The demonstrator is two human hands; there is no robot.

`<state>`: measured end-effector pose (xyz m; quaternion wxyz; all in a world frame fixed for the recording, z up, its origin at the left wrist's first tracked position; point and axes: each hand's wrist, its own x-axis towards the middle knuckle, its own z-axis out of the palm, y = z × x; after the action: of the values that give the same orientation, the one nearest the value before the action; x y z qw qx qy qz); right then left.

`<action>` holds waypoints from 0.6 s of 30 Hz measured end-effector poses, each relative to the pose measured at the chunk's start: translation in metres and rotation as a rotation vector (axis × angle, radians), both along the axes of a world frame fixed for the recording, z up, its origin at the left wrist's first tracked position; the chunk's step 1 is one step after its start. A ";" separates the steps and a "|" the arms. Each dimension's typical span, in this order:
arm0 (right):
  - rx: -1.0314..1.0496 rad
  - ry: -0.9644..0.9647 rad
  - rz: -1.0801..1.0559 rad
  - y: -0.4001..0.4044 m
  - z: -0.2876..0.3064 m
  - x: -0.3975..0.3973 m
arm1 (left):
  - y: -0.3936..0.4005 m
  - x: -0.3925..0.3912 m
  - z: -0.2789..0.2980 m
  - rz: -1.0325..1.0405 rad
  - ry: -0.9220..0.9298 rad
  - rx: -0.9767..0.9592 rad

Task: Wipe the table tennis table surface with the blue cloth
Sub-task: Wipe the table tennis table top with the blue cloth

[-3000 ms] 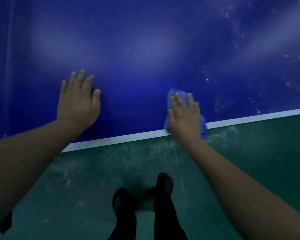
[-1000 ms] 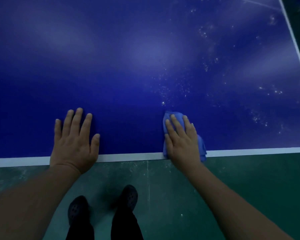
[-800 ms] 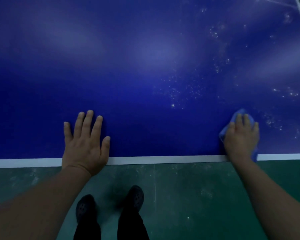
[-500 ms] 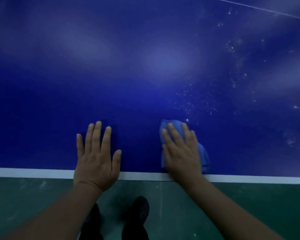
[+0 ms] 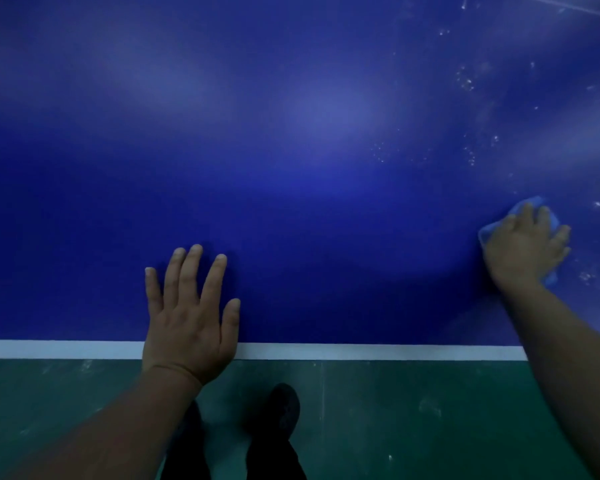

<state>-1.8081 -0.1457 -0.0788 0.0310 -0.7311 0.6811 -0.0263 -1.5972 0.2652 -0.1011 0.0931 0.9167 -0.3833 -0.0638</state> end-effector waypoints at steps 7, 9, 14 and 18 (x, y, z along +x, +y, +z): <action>-0.091 0.018 0.756 0.141 -0.023 0.098 | 0.000 0.001 0.001 -0.016 0.018 0.066; -0.077 -0.014 1.072 0.157 -0.027 0.107 | 0.000 0.002 0.002 -0.013 0.020 0.069; -0.083 0.072 0.392 0.026 -0.020 0.000 | -0.002 0.003 0.004 -0.015 0.033 0.063; 0.019 0.041 -0.065 0.031 0.000 -0.062 | -0.001 0.002 0.005 -0.024 0.031 0.060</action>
<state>-1.8696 -0.1152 -0.0787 0.0230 -0.7085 0.7053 -0.0056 -1.5952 0.2638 -0.0964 0.0707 0.9133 -0.3907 -0.0904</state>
